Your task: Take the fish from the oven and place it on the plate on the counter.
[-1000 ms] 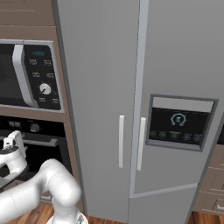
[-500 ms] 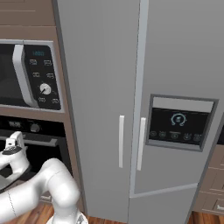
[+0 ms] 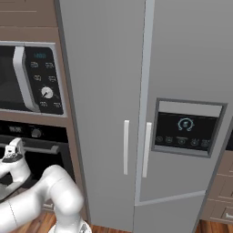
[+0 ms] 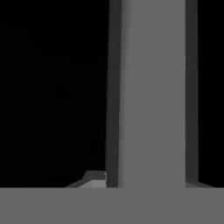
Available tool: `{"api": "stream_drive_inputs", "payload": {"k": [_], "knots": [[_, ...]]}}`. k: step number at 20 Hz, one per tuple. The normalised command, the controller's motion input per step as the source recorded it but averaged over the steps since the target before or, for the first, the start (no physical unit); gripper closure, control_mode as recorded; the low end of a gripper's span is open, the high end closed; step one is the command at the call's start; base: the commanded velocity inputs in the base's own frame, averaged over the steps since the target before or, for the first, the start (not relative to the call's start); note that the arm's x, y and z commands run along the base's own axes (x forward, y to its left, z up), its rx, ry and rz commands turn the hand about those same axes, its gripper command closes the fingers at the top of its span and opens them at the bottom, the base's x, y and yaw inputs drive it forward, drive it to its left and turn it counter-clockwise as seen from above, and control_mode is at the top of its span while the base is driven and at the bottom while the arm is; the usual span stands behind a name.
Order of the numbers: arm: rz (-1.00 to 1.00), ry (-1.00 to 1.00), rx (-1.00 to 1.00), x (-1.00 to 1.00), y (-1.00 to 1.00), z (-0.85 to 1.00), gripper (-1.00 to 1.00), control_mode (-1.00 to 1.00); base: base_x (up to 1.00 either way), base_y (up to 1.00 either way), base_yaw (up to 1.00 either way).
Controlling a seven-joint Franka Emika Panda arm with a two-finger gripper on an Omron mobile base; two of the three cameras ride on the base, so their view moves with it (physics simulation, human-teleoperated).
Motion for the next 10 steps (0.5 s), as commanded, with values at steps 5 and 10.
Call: {"api": "stream_drive_inputs", "payload": {"k": [5,10], "knots": [[0.02,0.29,-0.17,-1.0,0.0,-0.33,1.0,-1.0,0.0,0.0,0.0],[0.05,0.28,-0.13,-1.0,-0.03,-0.07,1.0,-1.0,0.0,0.0,0.0]]}}
